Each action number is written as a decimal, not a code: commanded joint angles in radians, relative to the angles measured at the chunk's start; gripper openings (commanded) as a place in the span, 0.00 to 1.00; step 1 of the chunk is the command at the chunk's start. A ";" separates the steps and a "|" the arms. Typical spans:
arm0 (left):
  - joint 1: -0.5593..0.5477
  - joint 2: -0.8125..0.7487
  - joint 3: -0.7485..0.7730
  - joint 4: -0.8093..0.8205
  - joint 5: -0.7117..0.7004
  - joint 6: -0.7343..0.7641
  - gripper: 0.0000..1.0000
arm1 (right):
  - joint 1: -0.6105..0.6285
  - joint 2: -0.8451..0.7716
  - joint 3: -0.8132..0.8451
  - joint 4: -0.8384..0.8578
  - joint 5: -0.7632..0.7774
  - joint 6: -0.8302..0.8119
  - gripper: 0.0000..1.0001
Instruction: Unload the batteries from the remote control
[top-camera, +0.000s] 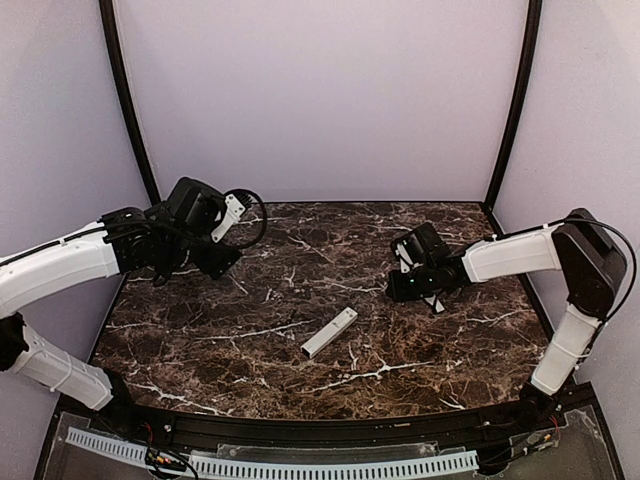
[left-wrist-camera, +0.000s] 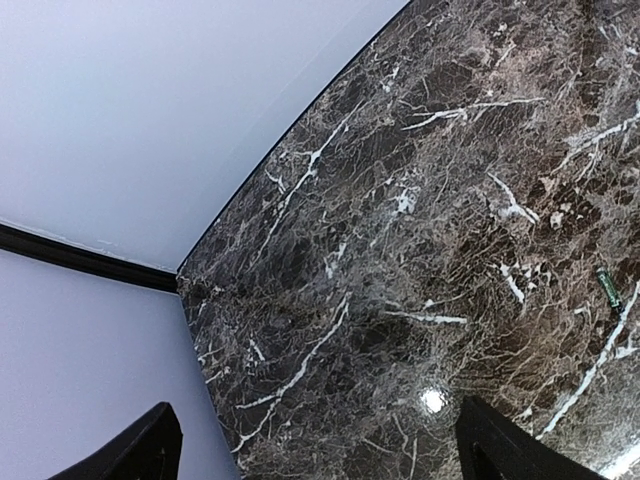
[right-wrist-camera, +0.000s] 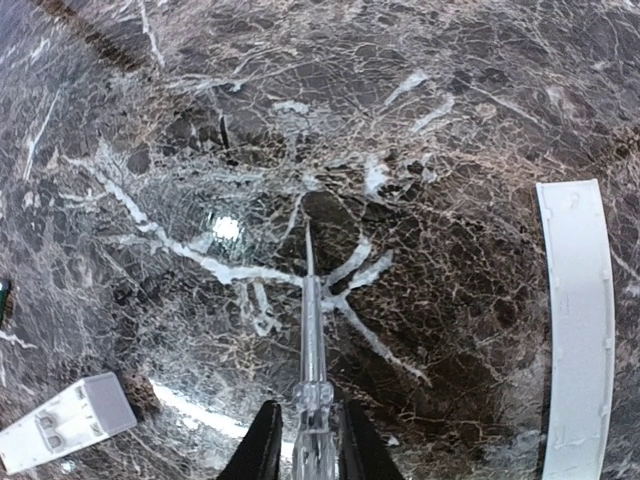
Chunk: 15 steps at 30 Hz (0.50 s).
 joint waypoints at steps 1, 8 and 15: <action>0.016 -0.018 -0.051 0.076 0.050 -0.024 0.96 | -0.009 0.026 0.009 -0.009 0.025 -0.002 0.23; 0.046 -0.003 -0.103 0.140 0.139 -0.063 0.96 | -0.008 0.026 0.000 -0.036 0.028 0.004 0.25; 0.106 -0.004 -0.135 0.170 0.230 -0.113 0.95 | -0.008 -0.018 0.042 -0.067 0.019 -0.018 0.28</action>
